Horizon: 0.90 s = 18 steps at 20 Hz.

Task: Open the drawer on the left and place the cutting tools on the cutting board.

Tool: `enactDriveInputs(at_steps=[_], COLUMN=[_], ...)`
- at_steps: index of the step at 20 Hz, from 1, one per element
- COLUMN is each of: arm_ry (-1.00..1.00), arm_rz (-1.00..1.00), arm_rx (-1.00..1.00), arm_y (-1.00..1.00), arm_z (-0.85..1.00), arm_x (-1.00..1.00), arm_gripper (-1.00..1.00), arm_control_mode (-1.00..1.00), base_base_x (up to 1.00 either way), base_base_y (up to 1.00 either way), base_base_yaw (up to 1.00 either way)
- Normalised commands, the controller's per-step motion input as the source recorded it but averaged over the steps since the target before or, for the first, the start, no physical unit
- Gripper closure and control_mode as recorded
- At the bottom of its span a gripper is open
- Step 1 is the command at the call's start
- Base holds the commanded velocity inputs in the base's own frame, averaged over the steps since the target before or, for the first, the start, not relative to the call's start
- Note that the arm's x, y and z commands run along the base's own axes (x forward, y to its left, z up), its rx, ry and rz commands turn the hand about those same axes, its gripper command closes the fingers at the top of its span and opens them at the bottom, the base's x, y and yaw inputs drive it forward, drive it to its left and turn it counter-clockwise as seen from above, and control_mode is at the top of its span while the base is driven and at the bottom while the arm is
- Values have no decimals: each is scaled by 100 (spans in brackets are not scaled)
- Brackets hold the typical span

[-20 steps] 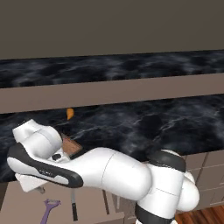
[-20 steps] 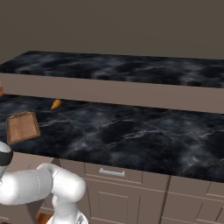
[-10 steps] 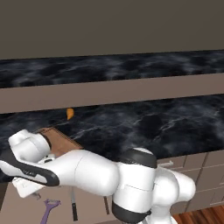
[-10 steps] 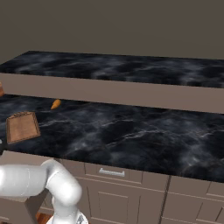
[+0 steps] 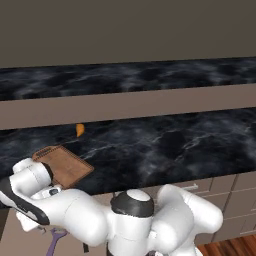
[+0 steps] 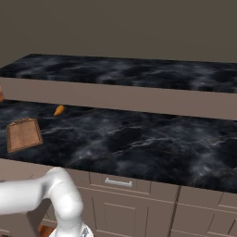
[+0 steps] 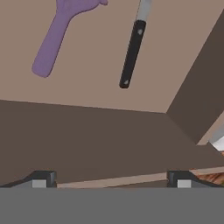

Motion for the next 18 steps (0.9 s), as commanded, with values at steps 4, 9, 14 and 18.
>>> enactDriveInputs(at_steps=[4,9,14,18], arm_ry=[-21,-26,-12,-5], arm_rz=[0,0,0,0], arm_rx=[0,0,1,4], arm_y=[5,0,3,11], arm_z=[-40,-34,-23,-21], arm_x=[-6,0,0,0], arm_gripper=[-100,-100,-100,-100], arm_control_mode=[-100,-100,-100,-100], base_base_x=[0,0,0,0], base_base_y=[0,0,0,0], base_base_yaw=[0,0,0,0])
